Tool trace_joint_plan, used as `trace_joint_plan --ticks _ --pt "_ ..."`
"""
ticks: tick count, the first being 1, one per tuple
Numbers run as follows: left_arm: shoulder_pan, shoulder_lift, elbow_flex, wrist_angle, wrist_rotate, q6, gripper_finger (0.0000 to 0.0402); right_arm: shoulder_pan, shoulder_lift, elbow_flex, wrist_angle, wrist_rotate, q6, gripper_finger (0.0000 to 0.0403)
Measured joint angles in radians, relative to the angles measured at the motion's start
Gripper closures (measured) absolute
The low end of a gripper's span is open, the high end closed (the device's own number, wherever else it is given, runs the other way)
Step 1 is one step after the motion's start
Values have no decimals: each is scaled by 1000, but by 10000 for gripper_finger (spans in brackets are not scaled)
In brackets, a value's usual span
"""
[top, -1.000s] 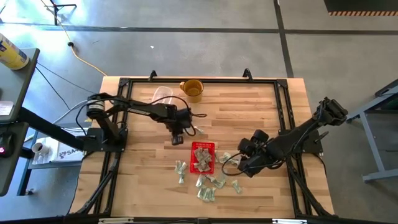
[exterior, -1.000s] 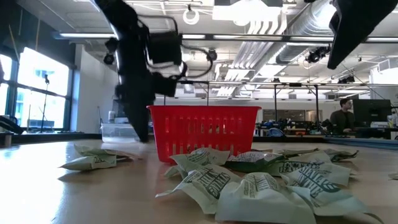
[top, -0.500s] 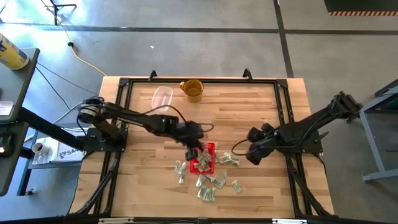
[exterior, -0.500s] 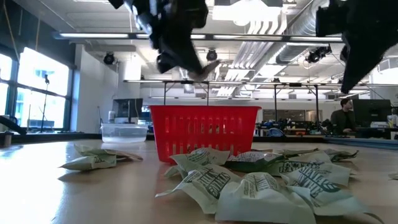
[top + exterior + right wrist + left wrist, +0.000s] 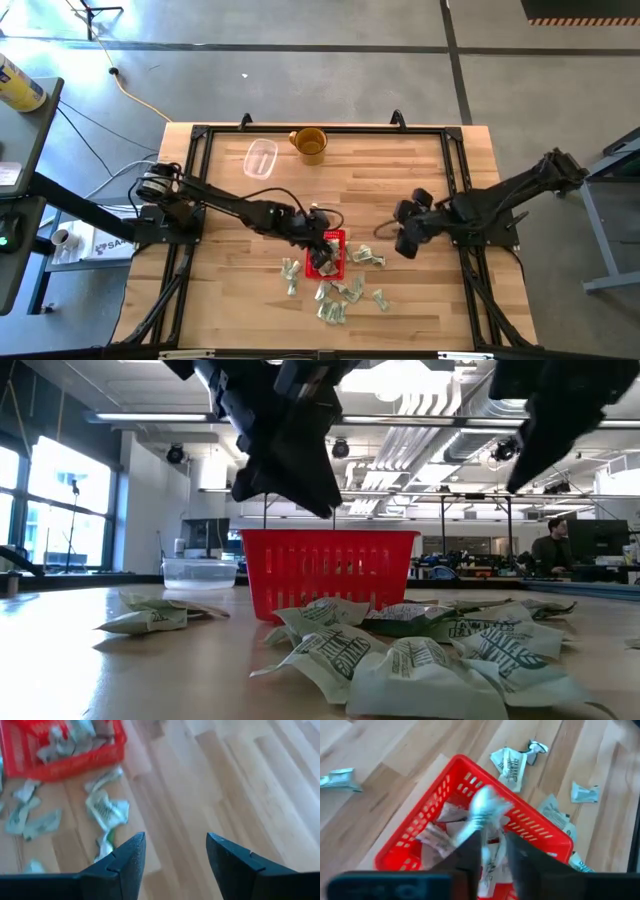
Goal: Pick and place Stevia / Truvia into bins
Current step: Put the white stevia packet into the red basket
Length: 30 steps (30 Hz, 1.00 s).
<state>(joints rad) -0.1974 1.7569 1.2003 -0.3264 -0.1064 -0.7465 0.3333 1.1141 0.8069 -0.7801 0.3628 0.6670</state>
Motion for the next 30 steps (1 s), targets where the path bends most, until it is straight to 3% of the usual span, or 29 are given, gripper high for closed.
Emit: trace_joint_plan --ticks 5,8,14,21,25,30 --pt "0 0 62 -160 95 -1 188 -120 1 -3 100 -30 -110 204" --pt "-10 -3 111 -343 119 3 165 -201 6 -3 219 -84 -155 205" --pt "-49 -44 98 -721 -77 80 181 -330 120 -3 484 -201 -162 201" --pt "-47 -176 -167 -554 -5 133 211 -378 357 -2 725 -242 -168 201" --pt "-45 -278 -347 -416 20 60 215 -392 475 55 733 -288 -158 201" --pt "-45 -389 -503 -270 11 63 215 -394 622 200 697 -331 -291 201"
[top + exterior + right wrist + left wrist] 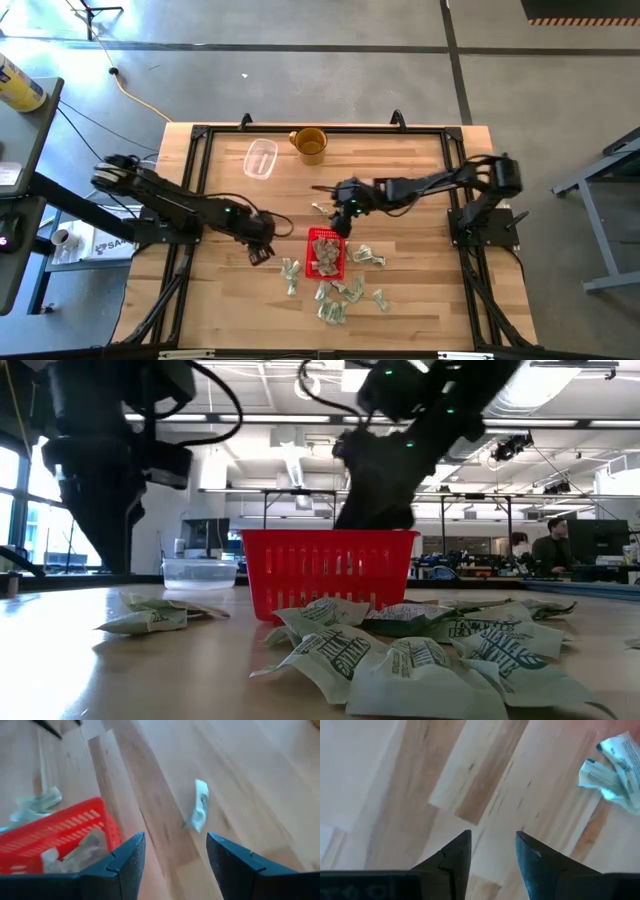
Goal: Pick and place Stevia / Truvia into bins
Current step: Put the white stevia packet into the red basket
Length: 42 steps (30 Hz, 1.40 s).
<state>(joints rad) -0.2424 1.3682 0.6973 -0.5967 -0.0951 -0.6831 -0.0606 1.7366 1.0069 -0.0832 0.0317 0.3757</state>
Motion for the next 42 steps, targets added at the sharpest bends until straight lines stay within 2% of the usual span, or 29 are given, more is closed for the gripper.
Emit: trace_joint_plan --ticks 4,14,19,22,25,31,32,37,42 --pt "0 -63 -81 15 -14 14 215 -24 113 133 -66 32 -17 201" --pt "0 -216 -240 83 -18 -53 215 -109 367 433 -344 -97 -16 202" --pt "0 -229 -262 84 -30 -79 215 -109 447 555 -487 -9 -47 203" --pt "0 -228 -264 85 -50 -81 215 -108 484 605 -567 27 -85 219" --pt "1 -229 -264 87 -68 -82 215 -103 494 616 -604 48 -116 259" --pt "1 -229 -264 145 -67 -122 215 -111 492 615 -687 52 -116 380" --pt "1 -229 -264 168 -67 -132 215 -113 488 615 -699 49 -122 391" --pt "1 -228 -263 286 -75 -163 215 -114 447 606 -732 77 -163 379" --pt "0 -227 -263 352 -80 -199 215 -113 333 606 -750 81 -175 399"
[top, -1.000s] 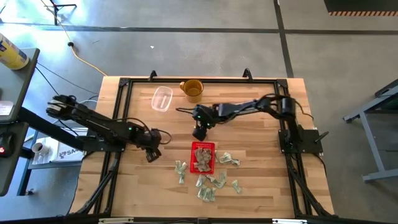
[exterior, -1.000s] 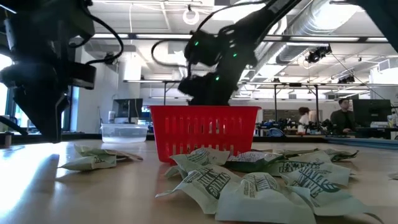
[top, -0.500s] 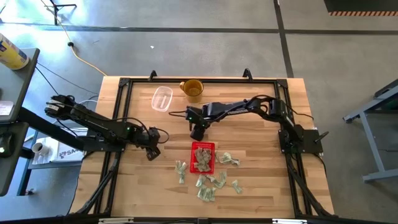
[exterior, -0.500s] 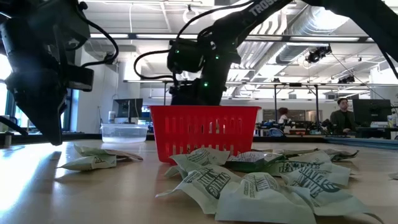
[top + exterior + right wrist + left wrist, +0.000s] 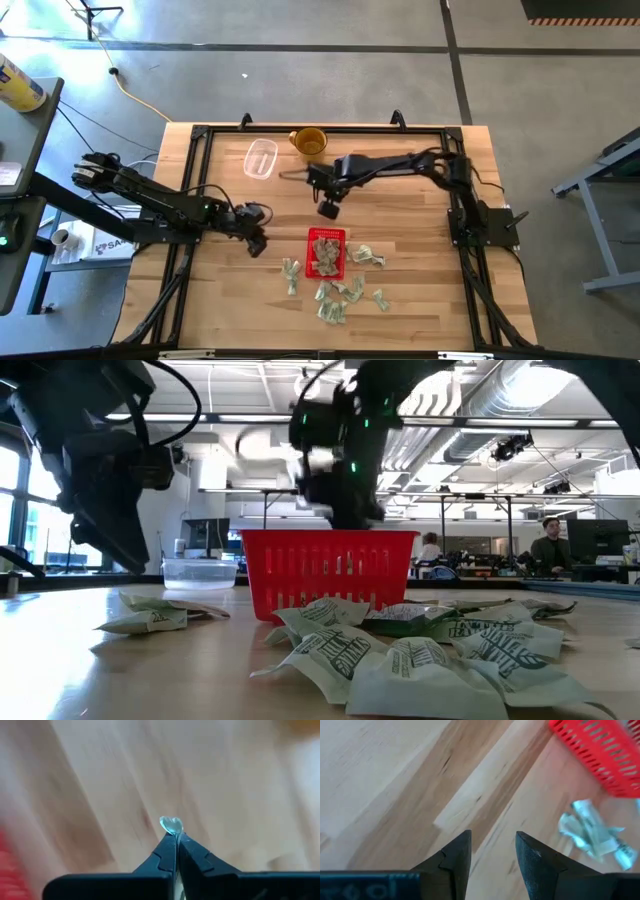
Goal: Pick and place Stevia / Truvia into bins
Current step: Put the white stevia packet into the red basket
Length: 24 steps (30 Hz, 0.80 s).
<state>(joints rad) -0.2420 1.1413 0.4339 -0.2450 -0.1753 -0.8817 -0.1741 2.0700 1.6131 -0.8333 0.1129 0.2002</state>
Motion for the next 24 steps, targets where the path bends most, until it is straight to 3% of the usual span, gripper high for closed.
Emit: trace_joint_plan --ticks 3,8,15,20,24 --pt "0 3 0 26 -2 -26 215 12 -77 0 1 -72 -24 394" --pt "0 3 0 79 -24 -105 215 54 -157 1 12 -346 -104 400" --pt "0 3 0 137 -98 -217 215 130 -152 -97 50 -508 -185 388" --pt "0 9 0 137 -128 -282 215 206 -147 -127 97 -517 -250 388" --pt "0 10 1 142 -125 -360 215 271 -140 -125 167 -453 -298 386"
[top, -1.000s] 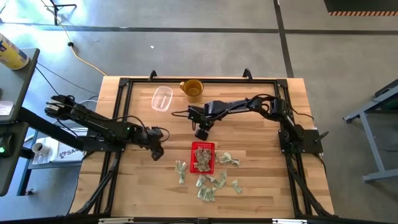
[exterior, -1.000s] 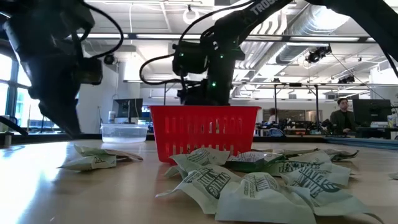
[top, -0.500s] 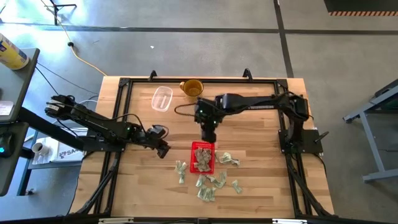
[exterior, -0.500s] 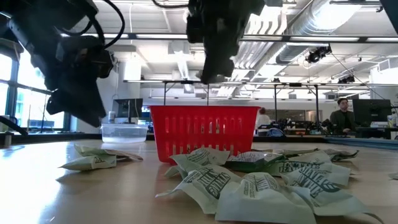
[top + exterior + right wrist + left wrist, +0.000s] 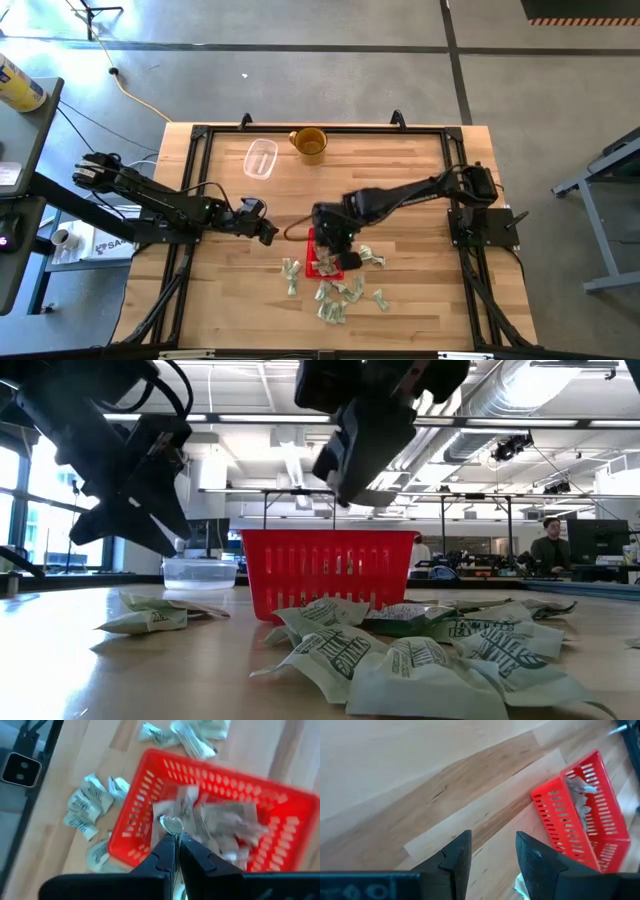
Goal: Pick and place Stevia / Truvia into bins
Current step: Put the white stevia packet into the red basket
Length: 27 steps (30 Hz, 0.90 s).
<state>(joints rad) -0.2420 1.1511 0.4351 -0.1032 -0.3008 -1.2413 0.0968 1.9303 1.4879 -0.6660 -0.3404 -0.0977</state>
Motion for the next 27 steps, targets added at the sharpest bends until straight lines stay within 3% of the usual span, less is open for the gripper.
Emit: trace_joint_plan --ticks 6,11,14,19,22,27 --pt "0 5 28 -1 9 -24 215 43 6 0 160 176 -18 373" --pt "0 32 68 -3 54 -25 215 40 6 1 160 188 64 301" --pt "0 63 85 -3 113 -24 215 38 4 1 114 241 72 244" --pt "-51 137 114 -5 239 5 215 55 -45 1 -18 430 73 177" --pt "-109 200 159 -2 244 49 215 63 -87 1 -160 509 108 162" --pt "-147 329 240 -45 260 -83 215 60 -158 1 -360 613 203 159"
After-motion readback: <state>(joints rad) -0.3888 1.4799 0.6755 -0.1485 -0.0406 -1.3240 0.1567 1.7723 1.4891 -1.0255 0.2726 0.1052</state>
